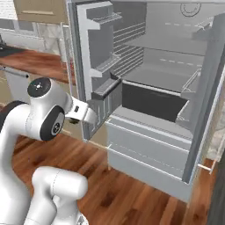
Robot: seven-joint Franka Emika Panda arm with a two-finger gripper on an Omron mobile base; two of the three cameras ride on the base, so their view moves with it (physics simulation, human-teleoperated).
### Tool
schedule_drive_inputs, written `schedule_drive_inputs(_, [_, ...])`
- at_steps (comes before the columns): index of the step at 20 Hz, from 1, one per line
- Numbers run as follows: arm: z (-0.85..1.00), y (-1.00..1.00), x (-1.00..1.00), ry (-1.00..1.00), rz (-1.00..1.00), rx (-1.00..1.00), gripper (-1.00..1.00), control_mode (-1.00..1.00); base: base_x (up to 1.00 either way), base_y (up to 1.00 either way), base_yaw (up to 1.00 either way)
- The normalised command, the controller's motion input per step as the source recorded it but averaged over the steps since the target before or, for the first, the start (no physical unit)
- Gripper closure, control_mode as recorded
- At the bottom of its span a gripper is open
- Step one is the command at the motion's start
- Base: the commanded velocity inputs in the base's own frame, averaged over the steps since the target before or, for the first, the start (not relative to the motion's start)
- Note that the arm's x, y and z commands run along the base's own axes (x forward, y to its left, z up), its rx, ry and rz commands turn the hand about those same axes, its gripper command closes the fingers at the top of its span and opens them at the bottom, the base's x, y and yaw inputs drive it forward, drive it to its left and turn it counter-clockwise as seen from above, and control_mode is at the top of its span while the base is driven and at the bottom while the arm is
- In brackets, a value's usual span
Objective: Grab the garlic and lime from the fridge, place them in the blender, close the lid, and turn on the blender to create a marinade.
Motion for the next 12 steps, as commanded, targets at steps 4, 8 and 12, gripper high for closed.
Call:
schedule_drive_inputs(4, [0.0, 0.0, 0.0, 0.0, 0.0, 0.0, 1.0, 1.0, -0.54, 0.03, 0.95])
schedule_drive_inputs(8, [0.0, 0.0, 0.0, 0.0, 0.0, 0.0, 1.0, 1.0, -0.11, 0.26, 1.0])
schedule_drive_inputs(12, [0.0, 0.0, 0.0, 0.0, 0.0, 0.0, 1.0, 1.0, -0.01, 0.46, 0.95])
